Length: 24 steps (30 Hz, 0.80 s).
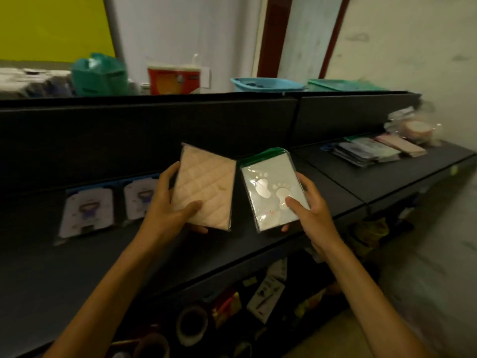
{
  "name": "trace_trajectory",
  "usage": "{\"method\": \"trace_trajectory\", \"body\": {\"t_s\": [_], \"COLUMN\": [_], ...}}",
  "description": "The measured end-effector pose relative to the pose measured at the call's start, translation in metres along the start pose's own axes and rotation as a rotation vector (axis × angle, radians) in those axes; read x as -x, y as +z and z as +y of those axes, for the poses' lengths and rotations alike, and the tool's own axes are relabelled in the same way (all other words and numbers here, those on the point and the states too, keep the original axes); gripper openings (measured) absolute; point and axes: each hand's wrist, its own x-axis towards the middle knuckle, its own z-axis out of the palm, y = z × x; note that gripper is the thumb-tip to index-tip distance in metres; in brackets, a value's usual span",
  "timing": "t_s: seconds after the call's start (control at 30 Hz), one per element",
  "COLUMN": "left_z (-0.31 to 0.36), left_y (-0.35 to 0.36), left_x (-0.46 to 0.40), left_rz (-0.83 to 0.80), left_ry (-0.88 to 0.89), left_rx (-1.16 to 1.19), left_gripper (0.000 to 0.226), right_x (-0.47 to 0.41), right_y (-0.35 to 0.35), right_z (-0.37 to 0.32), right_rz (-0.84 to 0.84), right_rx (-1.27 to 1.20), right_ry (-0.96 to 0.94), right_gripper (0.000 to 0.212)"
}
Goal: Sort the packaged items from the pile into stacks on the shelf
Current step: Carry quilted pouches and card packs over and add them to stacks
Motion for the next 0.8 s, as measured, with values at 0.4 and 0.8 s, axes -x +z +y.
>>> {"method": "trace_trajectory", "body": {"t_s": [0.4, 0.8], "left_z": [-0.002, -0.025], "left_y": [0.235, 0.393], "left_x": [-0.013, -0.072], "left_rz": [-0.143, -0.247], "left_ry": [-0.027, -0.01], "left_rx": [0.068, 0.033], "left_gripper": [0.079, 0.079], "right_x": [0.012, -0.022], "right_y": [-0.246, -0.392], "right_z": [0.034, 0.056], "right_rz": [0.239, 0.35], "right_rx": [0.033, 0.044], "right_ry": [0.038, 0.07], "right_gripper": [0.048, 0.047]}}
